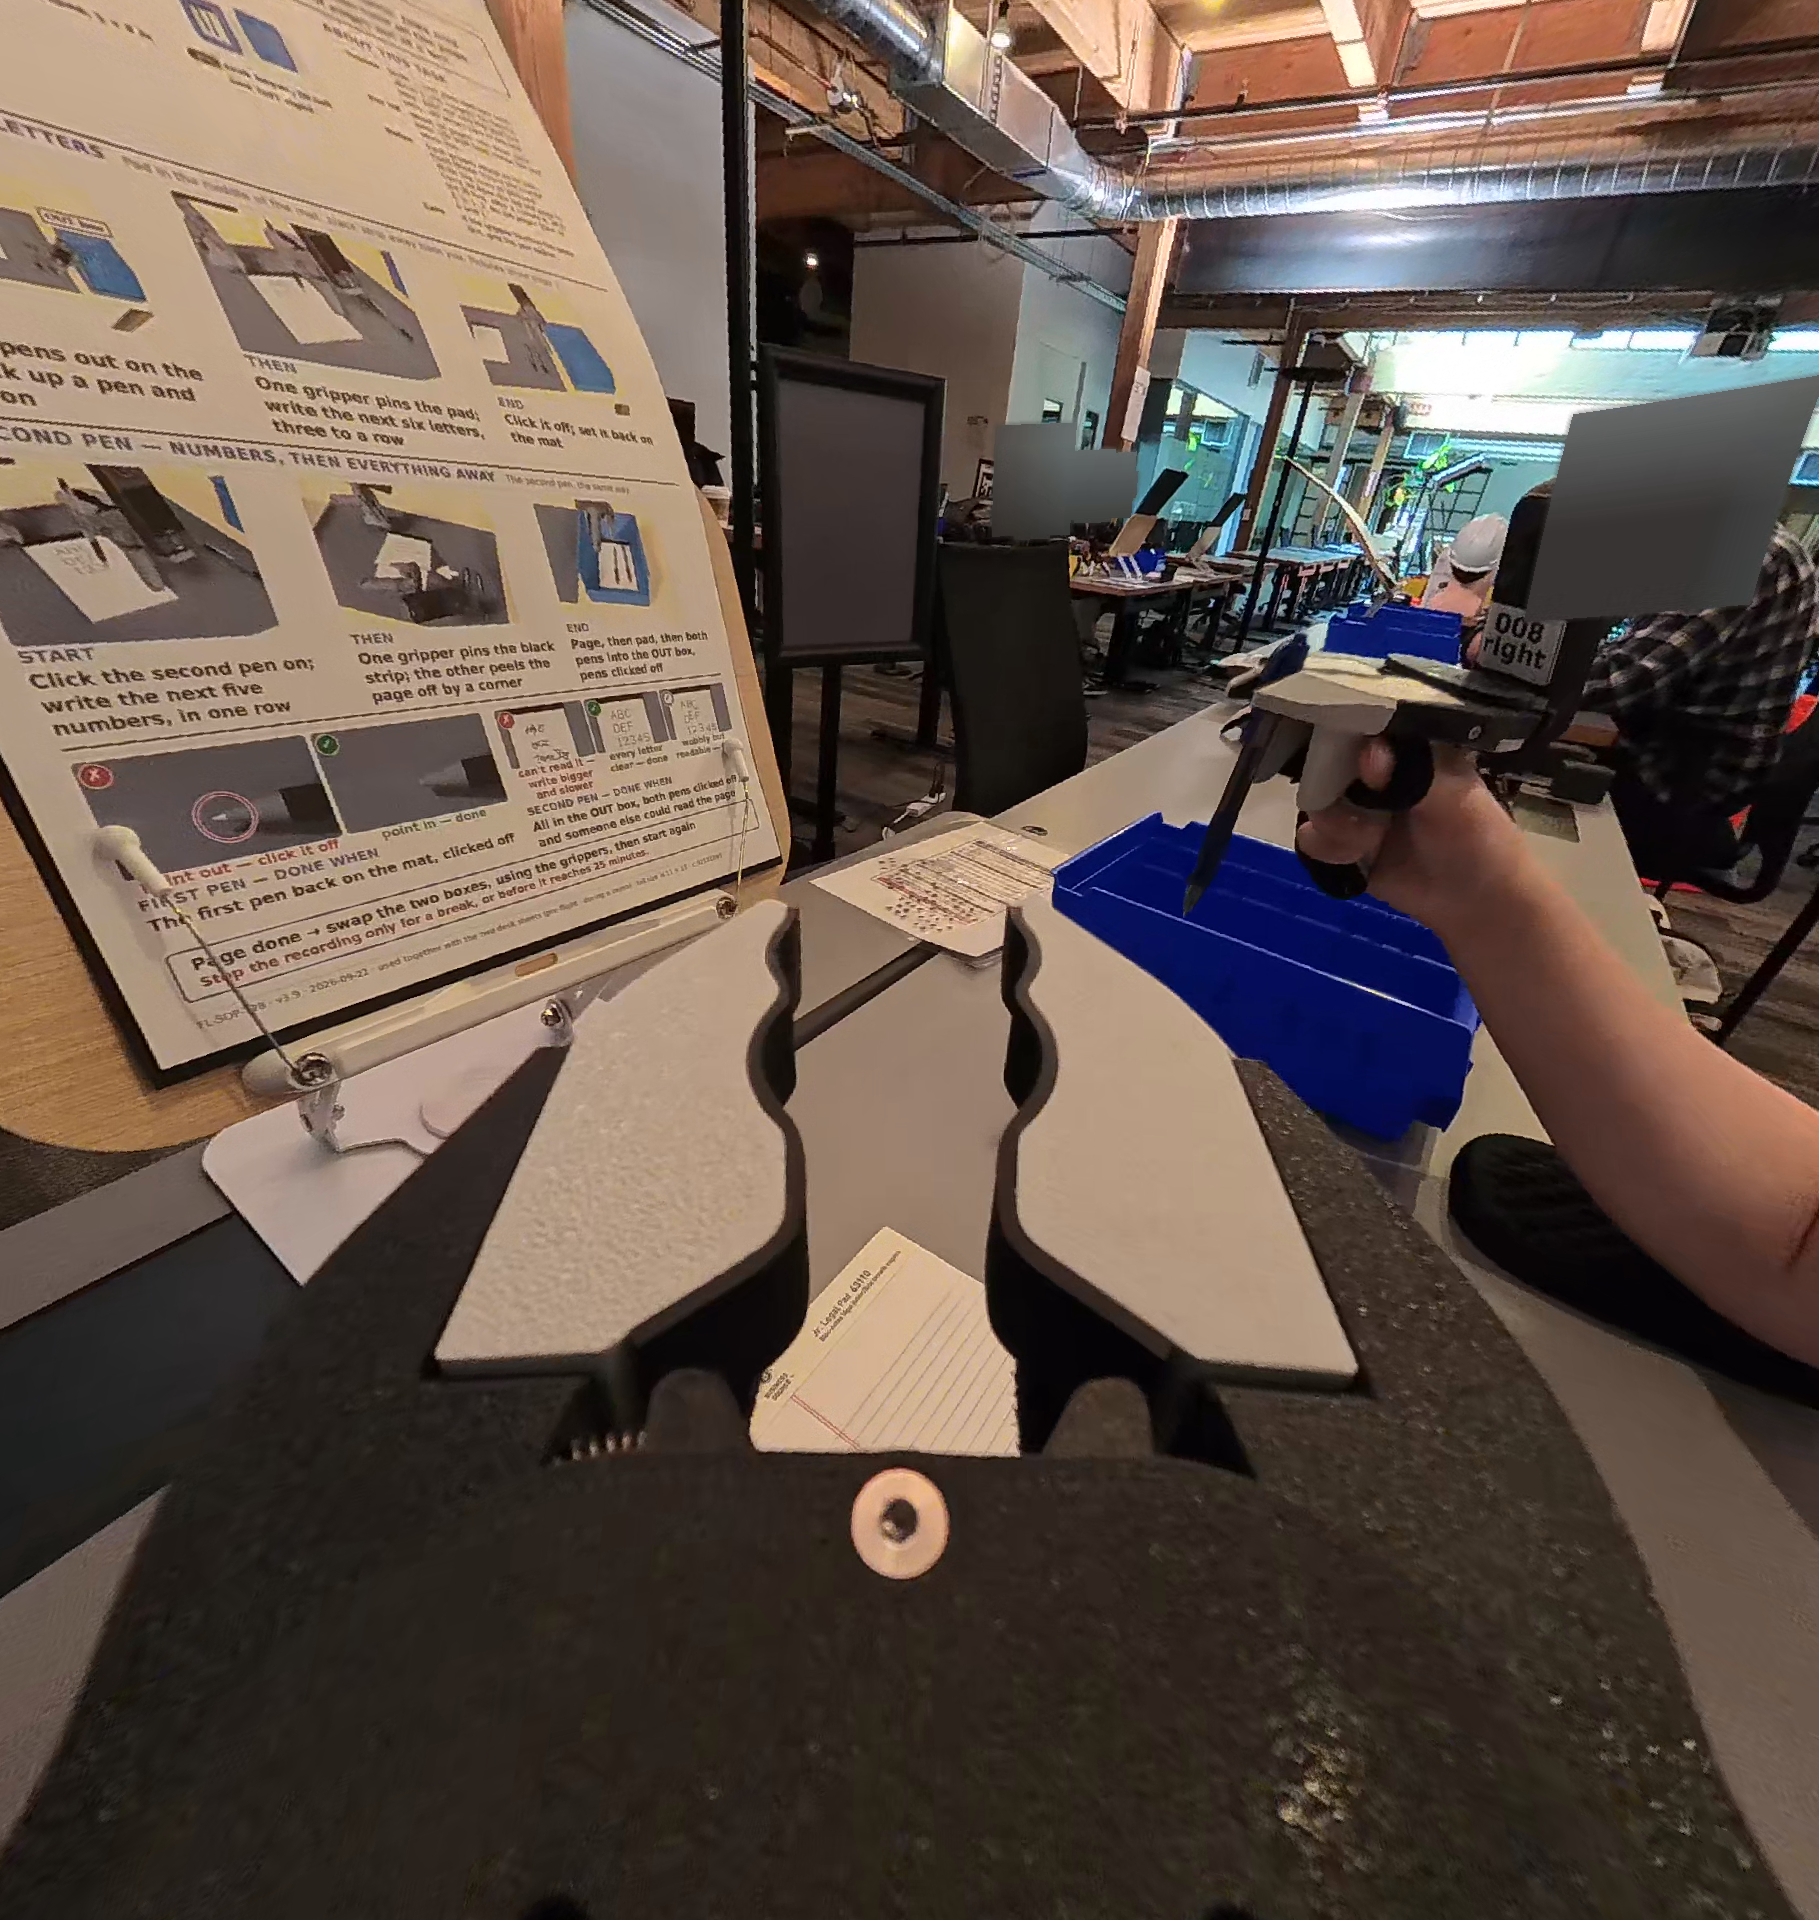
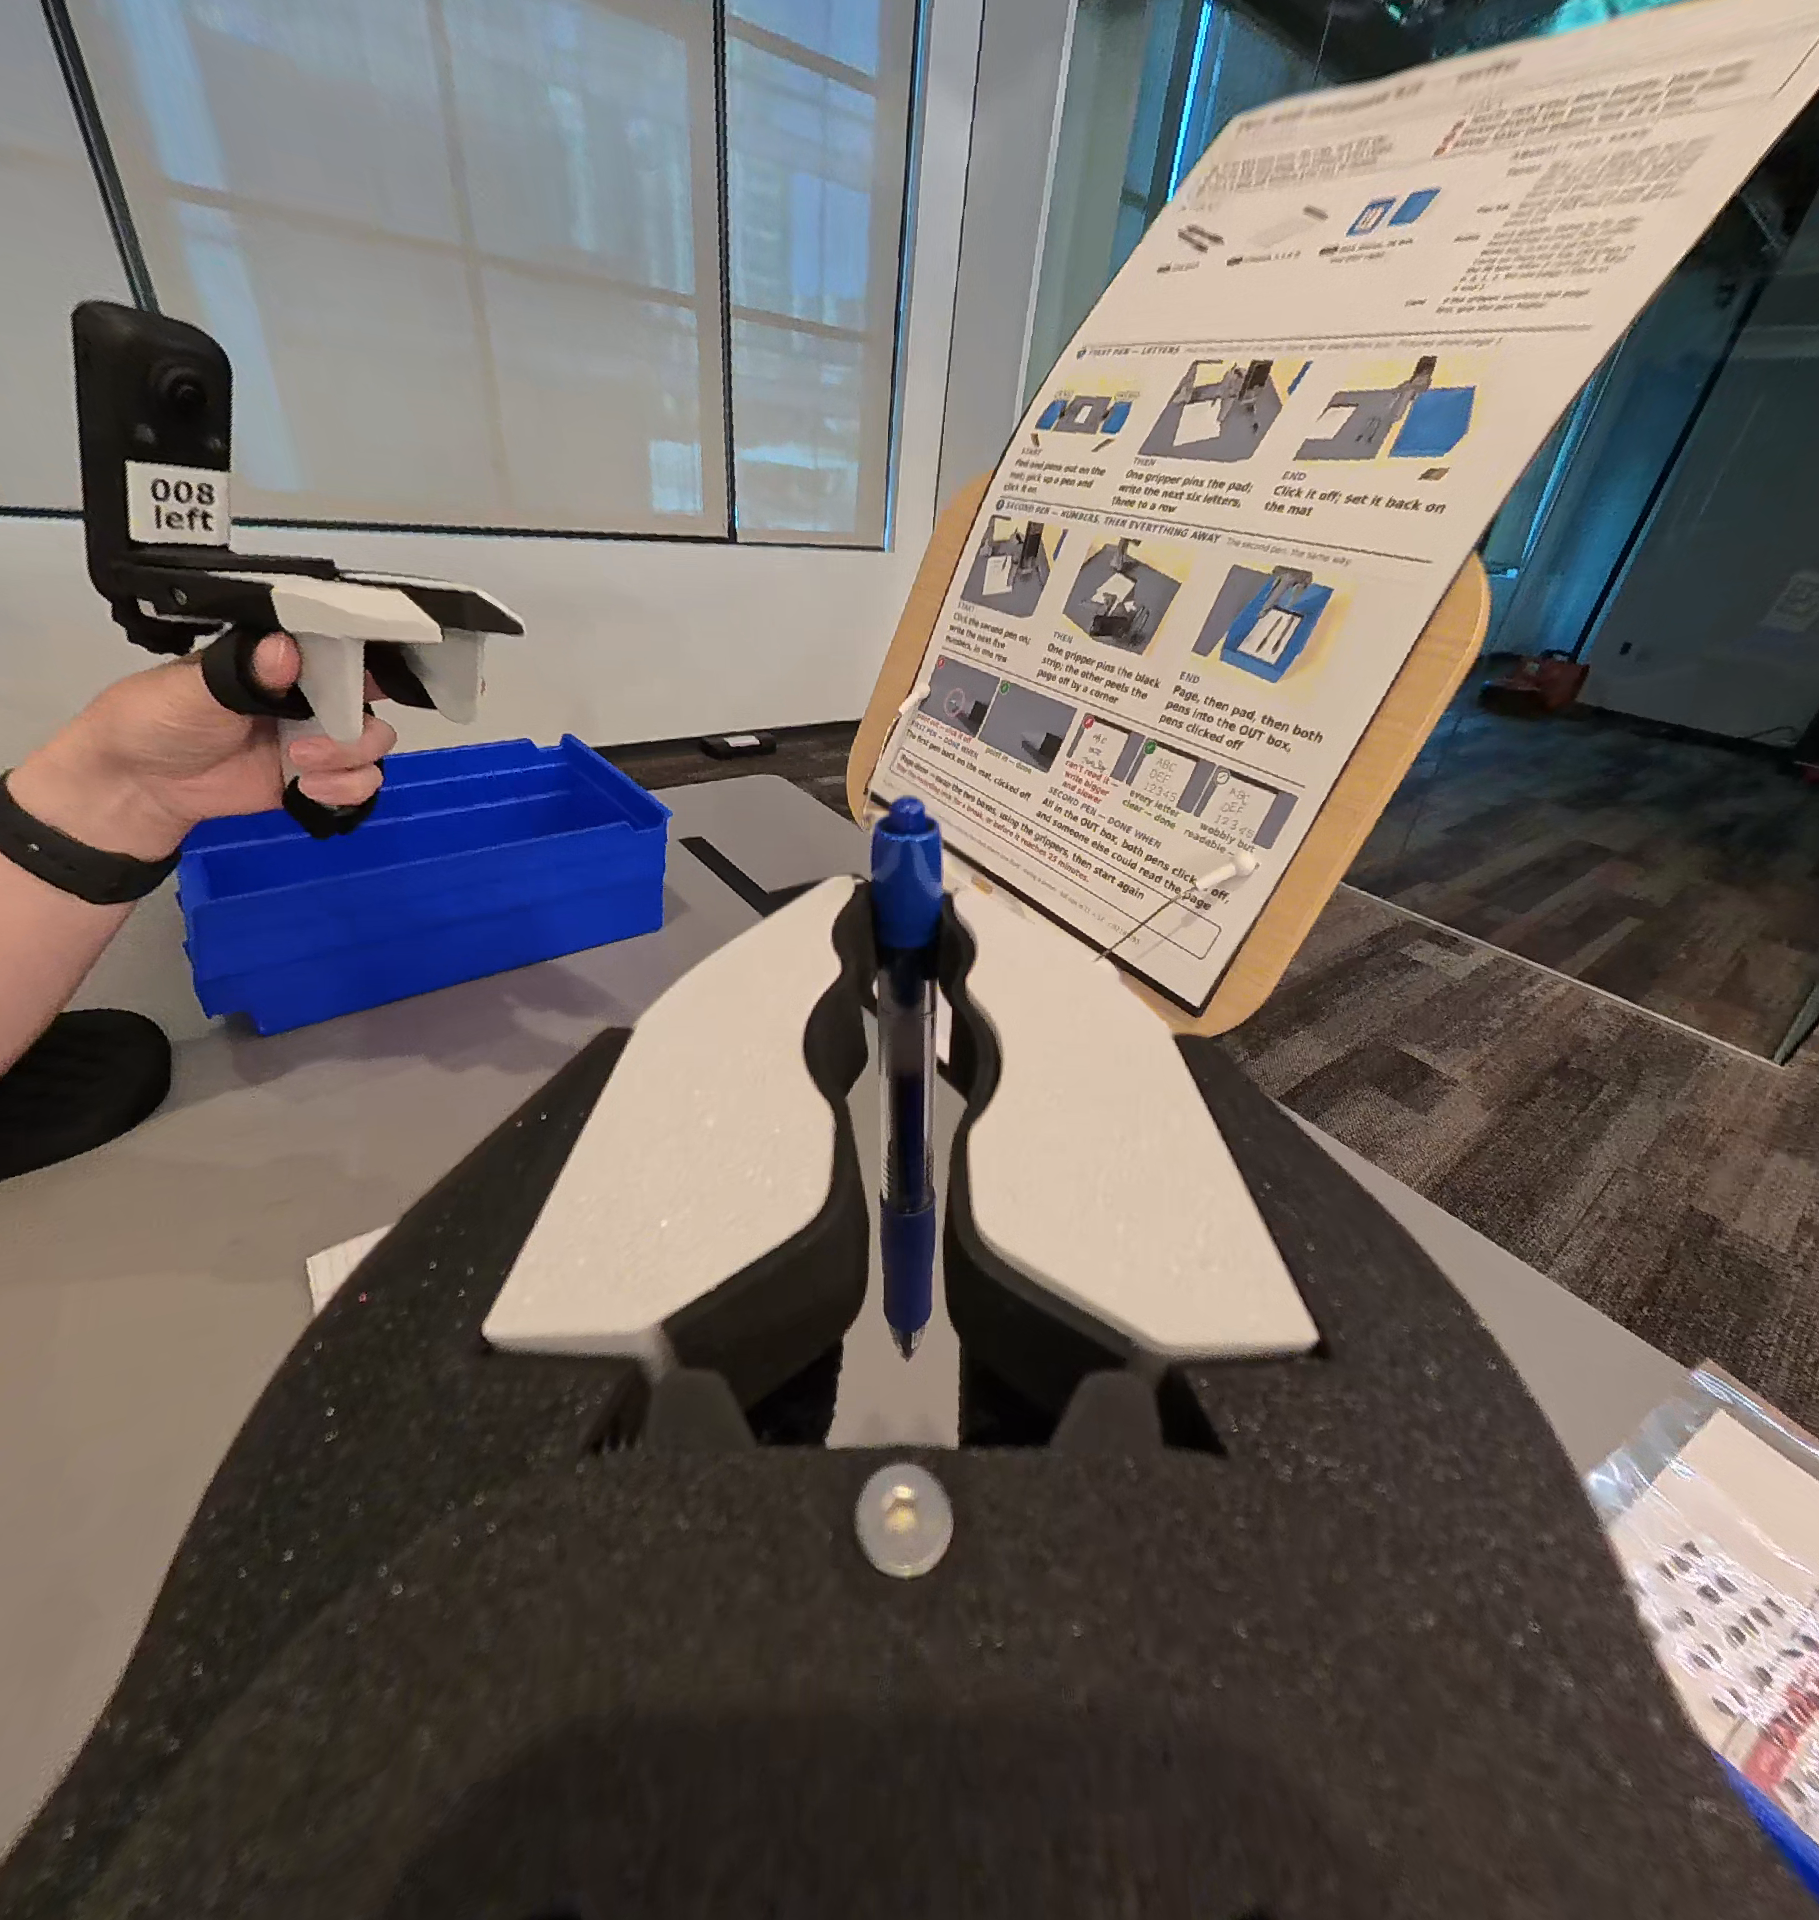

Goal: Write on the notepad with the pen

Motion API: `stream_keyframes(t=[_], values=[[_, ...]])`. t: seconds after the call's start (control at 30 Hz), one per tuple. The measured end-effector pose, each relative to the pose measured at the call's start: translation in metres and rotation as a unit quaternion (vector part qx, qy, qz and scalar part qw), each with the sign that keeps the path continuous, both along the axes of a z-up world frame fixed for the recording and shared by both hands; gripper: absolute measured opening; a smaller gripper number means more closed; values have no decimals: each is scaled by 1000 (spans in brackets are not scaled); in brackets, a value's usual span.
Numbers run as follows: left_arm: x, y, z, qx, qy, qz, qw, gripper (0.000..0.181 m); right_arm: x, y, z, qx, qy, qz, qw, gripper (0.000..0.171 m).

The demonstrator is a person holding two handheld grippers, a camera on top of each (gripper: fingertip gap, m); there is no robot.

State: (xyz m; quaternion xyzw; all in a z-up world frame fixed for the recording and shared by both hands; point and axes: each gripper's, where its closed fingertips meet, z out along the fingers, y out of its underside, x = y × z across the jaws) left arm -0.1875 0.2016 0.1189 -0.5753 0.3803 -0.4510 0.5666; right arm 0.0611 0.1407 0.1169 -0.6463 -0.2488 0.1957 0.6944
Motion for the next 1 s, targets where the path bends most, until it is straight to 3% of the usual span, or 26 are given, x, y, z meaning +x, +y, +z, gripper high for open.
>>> stream_keyframes(t=[1.0], values=[[-7, 8, -2, -5, 6, 26, 1000, 32, 1, -1, 0, 0, -9, -3, 1000, 11]])
